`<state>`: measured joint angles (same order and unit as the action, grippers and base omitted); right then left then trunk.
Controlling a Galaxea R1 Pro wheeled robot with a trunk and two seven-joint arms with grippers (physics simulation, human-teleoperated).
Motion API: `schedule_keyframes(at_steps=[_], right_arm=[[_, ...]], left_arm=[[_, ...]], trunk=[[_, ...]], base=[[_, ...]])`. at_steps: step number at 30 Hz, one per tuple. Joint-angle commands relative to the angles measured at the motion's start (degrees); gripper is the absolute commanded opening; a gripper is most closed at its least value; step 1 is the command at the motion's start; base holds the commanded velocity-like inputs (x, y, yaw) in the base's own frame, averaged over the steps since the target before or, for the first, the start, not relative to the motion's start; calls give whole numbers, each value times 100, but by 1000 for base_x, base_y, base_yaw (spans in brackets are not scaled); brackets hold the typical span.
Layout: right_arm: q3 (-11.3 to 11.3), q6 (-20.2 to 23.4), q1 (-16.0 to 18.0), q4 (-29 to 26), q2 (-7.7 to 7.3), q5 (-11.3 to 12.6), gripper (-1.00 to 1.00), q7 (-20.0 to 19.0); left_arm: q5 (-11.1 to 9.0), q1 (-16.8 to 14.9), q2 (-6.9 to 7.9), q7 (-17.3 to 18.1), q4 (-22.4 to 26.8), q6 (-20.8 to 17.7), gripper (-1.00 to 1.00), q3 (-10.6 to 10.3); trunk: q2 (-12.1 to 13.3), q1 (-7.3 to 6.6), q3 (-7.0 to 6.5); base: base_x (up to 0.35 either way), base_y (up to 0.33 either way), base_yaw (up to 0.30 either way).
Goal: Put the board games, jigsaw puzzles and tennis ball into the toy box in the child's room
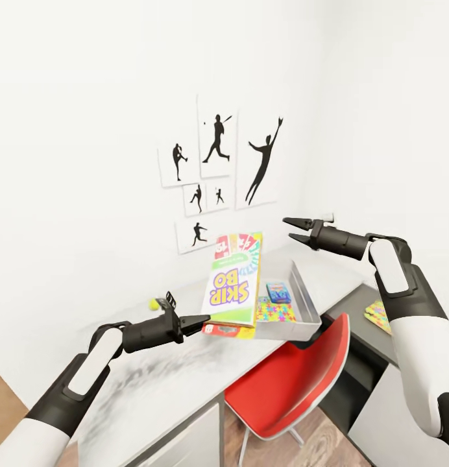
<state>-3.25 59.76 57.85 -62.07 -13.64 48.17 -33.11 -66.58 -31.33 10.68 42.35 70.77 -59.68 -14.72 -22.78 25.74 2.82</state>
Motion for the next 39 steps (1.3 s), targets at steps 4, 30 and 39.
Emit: schedule_keyframes(at_steps=[4, 30, 39], right_arm=[[-9, 24, 7, 2, 2, -43, 100, -46], [-9, 24, -2, 2, 3, -45, 100, -46], [-9, 24, -2, 2, 2, -45, 100, -24]], left_arm=[[-54, 2, 20, 21, -16, -32, -100, 38], [0, 28, 95, -33, -98, 12, -100, 143], [41, 30, 84, -50, -92, 18, -100, 153]], trunk=[[-14, 4, -12], [-14, 4, -32], [-14, 4, -32]], base=[[0, 0, -220], [7, -2, -45], [143, -187, 0]])
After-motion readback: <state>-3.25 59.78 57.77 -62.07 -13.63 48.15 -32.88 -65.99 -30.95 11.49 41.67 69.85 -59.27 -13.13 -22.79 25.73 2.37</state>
